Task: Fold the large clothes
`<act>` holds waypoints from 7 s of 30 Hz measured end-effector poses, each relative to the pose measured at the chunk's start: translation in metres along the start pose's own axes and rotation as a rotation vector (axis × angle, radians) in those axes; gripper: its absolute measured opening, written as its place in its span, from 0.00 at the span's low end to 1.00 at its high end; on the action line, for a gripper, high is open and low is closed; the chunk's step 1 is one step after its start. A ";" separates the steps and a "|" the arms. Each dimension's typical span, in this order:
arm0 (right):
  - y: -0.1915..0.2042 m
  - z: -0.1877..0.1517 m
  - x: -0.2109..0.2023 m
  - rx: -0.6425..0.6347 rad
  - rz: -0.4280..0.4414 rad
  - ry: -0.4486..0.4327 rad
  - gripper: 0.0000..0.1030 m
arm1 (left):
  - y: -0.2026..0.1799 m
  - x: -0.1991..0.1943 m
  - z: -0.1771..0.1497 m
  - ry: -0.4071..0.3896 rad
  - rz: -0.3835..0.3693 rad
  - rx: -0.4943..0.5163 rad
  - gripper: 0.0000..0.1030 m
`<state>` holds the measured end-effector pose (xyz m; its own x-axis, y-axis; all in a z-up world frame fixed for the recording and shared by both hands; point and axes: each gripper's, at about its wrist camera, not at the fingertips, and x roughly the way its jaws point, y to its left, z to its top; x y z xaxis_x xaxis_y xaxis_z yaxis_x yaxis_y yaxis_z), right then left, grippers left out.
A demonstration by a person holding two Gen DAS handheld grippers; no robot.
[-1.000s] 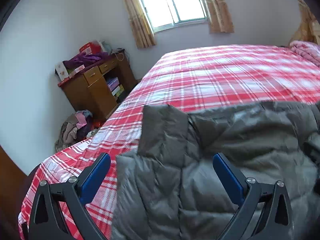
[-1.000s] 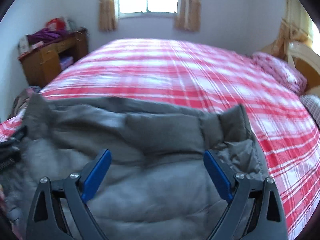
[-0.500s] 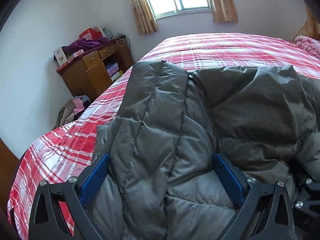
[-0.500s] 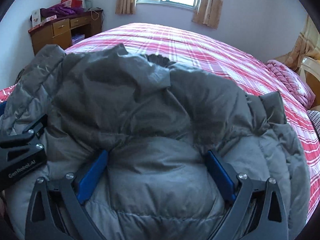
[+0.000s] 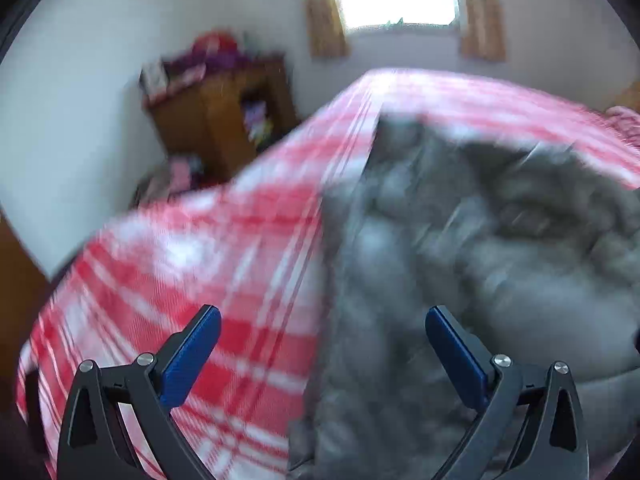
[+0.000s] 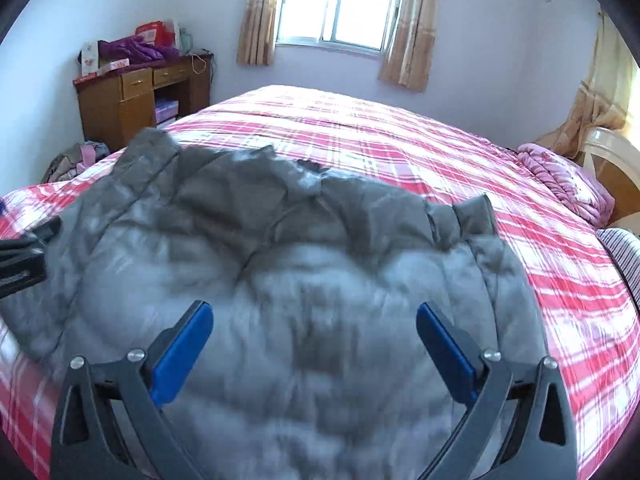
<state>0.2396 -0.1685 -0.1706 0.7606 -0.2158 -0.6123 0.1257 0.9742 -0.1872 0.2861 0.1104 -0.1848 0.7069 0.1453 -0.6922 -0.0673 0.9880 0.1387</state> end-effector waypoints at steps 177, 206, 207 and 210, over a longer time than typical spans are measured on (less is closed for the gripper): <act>-0.104 0.015 0.092 0.332 0.061 0.129 0.66 | -0.173 0.064 0.066 -0.007 -0.085 0.081 0.99; -0.123 0.043 0.115 0.384 0.267 0.056 0.58 | -0.161 0.081 0.096 -0.026 -0.205 0.021 0.99; -0.124 0.042 0.118 0.391 0.272 0.062 0.58 | -0.162 0.083 0.096 -0.024 -0.200 0.024 0.99; -0.123 0.042 0.123 0.400 0.281 0.076 0.58 | -0.166 0.086 0.094 -0.020 -0.177 0.038 0.99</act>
<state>0.3441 -0.3118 -0.1907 0.7534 0.0689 -0.6539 0.1685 0.9411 0.2933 0.4243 -0.0457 -0.2013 0.7192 -0.0319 -0.6941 0.0855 0.9954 0.0428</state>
